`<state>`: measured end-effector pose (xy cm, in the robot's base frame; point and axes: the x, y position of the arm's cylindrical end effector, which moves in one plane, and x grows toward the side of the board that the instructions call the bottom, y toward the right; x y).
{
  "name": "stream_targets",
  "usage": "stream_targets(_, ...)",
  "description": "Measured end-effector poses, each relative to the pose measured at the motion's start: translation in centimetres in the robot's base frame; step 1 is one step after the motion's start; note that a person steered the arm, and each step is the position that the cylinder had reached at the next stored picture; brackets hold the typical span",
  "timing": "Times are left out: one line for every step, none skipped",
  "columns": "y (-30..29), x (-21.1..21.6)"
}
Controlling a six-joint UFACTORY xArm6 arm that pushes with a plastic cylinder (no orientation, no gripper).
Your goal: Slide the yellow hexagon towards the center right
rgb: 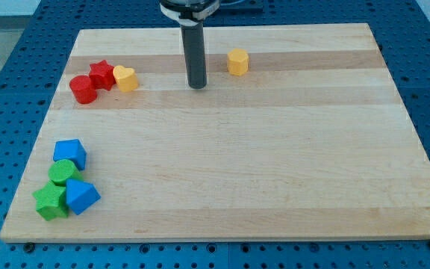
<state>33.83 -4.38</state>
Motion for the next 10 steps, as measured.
stream_targets(1.0, -1.1)
stream_targets(2.1, -1.0)
stream_targets(6.8, -2.2)
stream_targets(12.0, -4.2)
stream_targets(11.9, -4.2)
stream_targets(7.8, -4.0)
stream_targets(2.2, -2.4)
stream_targets(0.8, -5.2)
stream_targets(1.0, -8.6)
stream_targets(1.6, -8.7)
